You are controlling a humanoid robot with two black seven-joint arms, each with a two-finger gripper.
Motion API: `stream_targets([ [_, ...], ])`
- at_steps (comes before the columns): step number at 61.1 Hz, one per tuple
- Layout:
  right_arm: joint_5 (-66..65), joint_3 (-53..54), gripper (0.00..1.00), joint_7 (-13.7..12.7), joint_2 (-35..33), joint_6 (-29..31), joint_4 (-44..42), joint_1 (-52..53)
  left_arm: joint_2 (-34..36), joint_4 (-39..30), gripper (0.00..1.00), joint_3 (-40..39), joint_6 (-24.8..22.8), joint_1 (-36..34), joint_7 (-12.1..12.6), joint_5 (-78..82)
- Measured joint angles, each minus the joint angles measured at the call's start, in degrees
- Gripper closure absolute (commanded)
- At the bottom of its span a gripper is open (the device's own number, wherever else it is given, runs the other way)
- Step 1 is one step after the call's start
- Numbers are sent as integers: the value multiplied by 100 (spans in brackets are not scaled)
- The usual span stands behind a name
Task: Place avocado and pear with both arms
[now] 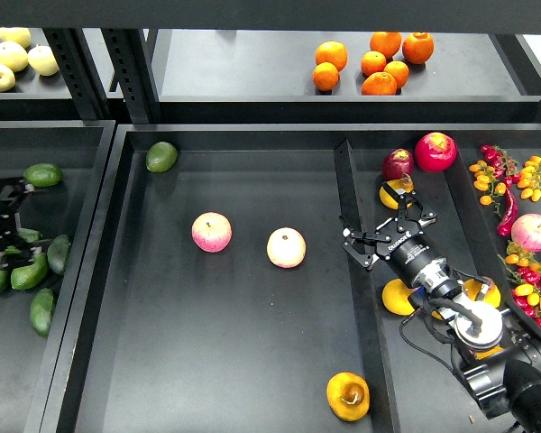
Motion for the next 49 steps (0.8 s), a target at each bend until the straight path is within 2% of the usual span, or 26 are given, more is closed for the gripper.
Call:
stream_targets([
  [14, 0, 0, 1, 0, 0, 0, 30, -1, -747, -565, 6, -881, 0, 406, 0, -4],
  [29, 0, 5, 1, 6, 0, 0, 42, -6, -1383, -1112, 5, -1444, -1, 747, 0, -4],
  [49, 0, 0, 1, 13, 0, 0, 41, -4, -2177, -1130, 2, -1944, -2, 827, -44, -4],
])
